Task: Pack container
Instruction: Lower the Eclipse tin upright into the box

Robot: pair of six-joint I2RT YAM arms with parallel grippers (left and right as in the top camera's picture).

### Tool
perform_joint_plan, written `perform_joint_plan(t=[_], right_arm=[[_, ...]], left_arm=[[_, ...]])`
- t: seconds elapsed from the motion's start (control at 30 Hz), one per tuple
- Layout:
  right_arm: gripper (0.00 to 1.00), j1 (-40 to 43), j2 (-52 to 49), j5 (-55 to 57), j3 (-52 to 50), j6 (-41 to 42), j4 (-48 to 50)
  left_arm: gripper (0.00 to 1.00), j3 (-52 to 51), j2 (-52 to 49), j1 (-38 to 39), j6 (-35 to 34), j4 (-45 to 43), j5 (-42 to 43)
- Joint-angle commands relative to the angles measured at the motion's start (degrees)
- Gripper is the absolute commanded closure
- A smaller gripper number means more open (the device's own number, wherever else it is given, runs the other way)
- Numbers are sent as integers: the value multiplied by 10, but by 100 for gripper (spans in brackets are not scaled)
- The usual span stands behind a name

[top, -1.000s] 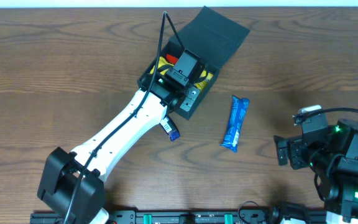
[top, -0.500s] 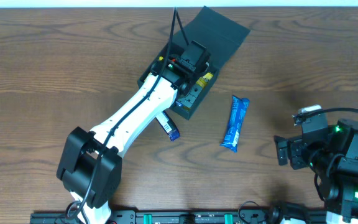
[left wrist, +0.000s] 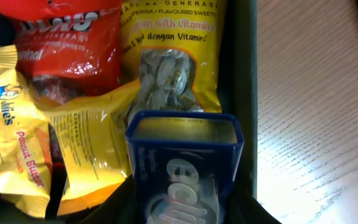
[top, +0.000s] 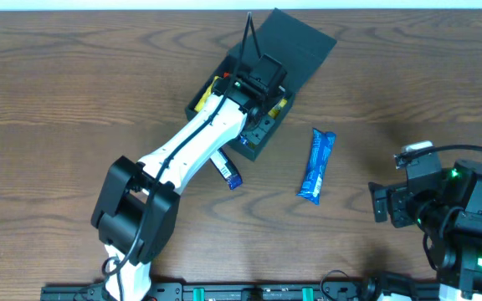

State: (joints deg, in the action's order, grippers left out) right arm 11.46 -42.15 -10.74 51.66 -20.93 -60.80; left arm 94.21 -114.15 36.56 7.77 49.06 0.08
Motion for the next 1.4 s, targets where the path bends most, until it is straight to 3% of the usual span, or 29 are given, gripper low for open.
perform_joint_plan(t=[0.0,0.73,1.0,1.37], right_arm=[[1,5,1,-7,0,7,-1],[1,5,1,-7,0,7,-1],[1,5,1,-7,0,7,-1],[1,5,1,-7,0,7,-1]], left_arm=[[69,10,-23,-3,13,-4,11],[68,27,-67,-5,12,-13,30],[49,27,-67,-5,12,-13,29],[48,73,-58,-10,10,21,23]])
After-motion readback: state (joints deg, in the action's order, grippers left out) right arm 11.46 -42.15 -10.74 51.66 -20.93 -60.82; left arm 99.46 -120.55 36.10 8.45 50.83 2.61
